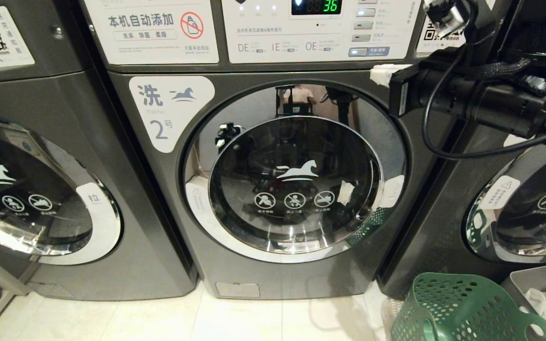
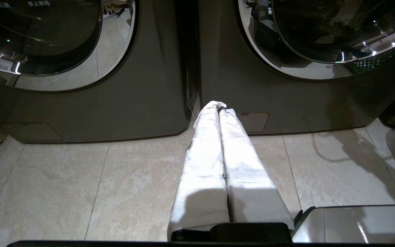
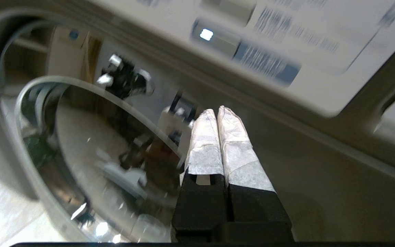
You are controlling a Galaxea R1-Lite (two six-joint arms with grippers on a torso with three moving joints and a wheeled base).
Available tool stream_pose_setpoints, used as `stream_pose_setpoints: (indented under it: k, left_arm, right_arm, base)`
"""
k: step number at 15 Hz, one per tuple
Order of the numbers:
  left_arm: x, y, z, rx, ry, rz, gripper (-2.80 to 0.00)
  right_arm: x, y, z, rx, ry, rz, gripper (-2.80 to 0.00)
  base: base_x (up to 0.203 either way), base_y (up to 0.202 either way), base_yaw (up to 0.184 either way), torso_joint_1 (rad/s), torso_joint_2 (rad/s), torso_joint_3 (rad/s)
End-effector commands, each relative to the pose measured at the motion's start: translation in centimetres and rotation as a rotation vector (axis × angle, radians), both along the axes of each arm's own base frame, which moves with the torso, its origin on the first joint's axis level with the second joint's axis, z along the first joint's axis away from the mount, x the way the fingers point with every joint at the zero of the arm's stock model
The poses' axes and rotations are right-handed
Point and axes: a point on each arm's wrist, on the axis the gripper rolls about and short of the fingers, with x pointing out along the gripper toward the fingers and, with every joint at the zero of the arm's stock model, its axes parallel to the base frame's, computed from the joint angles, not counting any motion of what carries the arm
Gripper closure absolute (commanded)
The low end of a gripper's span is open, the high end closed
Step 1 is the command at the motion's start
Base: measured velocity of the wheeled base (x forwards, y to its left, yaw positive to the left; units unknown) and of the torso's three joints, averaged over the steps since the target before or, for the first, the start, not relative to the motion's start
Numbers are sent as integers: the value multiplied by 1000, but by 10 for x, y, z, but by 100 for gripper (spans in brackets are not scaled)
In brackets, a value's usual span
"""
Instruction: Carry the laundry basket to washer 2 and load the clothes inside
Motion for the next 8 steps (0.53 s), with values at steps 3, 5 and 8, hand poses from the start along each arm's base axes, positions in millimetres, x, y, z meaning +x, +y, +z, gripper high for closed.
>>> stream_pose_setpoints:
  k: [3,5,8]
  left_arm:
    - [0,0,0,1,0,0,0]
    - [0,0,0,1,0,-1,0]
    - [0,0,0,1,0,0,0]
  right_arm:
    - [-69,-42,-18,-31,74,-103,0]
    - [-112,-65,-45,-56,155,-184,0]
    - [-175,-98,-103,-89,266,-333,0]
  base:
    - [0,0,0,0,0,0]
    - [0,0,0,0,0,0]
    - [0,0,0,0,0,0]
